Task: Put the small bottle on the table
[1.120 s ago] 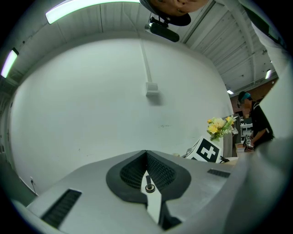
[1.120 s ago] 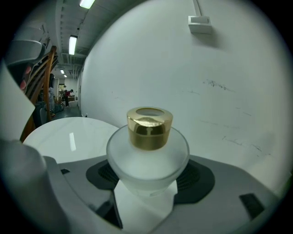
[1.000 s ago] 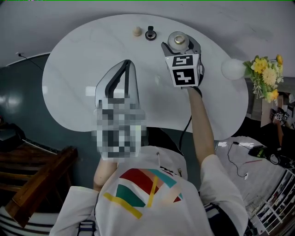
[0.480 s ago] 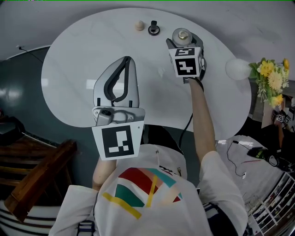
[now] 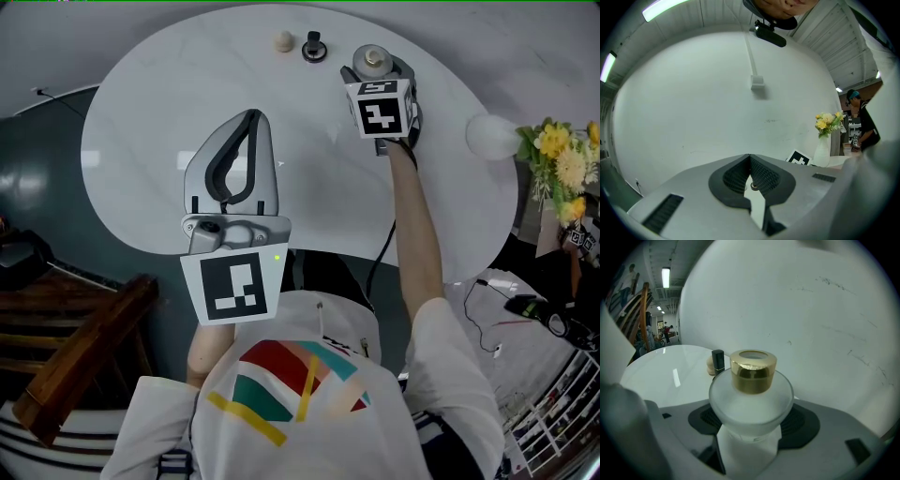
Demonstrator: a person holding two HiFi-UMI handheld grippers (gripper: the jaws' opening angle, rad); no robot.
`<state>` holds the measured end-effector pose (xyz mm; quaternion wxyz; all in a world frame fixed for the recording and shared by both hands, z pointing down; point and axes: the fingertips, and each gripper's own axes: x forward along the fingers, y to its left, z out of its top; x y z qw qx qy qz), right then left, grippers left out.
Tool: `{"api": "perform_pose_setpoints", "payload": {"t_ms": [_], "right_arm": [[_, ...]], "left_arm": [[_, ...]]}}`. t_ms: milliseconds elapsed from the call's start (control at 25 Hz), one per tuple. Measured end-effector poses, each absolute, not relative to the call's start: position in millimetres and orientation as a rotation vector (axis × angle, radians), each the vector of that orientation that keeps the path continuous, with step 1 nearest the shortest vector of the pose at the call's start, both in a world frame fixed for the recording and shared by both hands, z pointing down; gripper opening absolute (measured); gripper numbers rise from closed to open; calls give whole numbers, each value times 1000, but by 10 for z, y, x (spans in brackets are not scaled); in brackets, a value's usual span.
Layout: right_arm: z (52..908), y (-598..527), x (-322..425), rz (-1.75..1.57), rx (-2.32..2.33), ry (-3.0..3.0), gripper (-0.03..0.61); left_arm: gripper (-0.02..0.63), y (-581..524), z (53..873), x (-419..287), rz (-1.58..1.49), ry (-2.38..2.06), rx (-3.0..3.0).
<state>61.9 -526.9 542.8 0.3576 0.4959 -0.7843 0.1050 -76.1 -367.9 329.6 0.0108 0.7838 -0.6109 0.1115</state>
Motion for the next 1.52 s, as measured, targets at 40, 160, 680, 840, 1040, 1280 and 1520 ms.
{"api": "perform_pose_setpoints", "payload": {"t_ms": [40, 160, 680, 840, 1040, 1280, 1520], "right_arm": [[5461, -5288, 625, 283, 1279, -2023, 347], [5567, -5329, 637, 332, 1281, -2026, 347], [5738, -5452, 696, 428, 1334, -2061, 347], [5740, -5462, 688, 427, 1337, -2068, 347], [5636, -5492, 687, 474, 1387, -2103, 348], [5263, -5477, 701, 420, 1429, -2147, 348], [4611, -5343, 672, 328, 1490, -2225, 348]], "left_arm": [[17, -3684, 3305, -762, 348, -1906, 2444], [17, -3686, 3343, -761, 365, -1904, 2444], [17, -3748, 3484, -771, 416, -1894, 2421], [17, -3764, 3475, -780, 411, -1894, 2426], [17, -3742, 3402, -807, 389, -1905, 2434], [17, -3645, 3238, -890, 347, -1940, 2448], [17, -3466, 2946, -945, 251, -1977, 2492]]}}
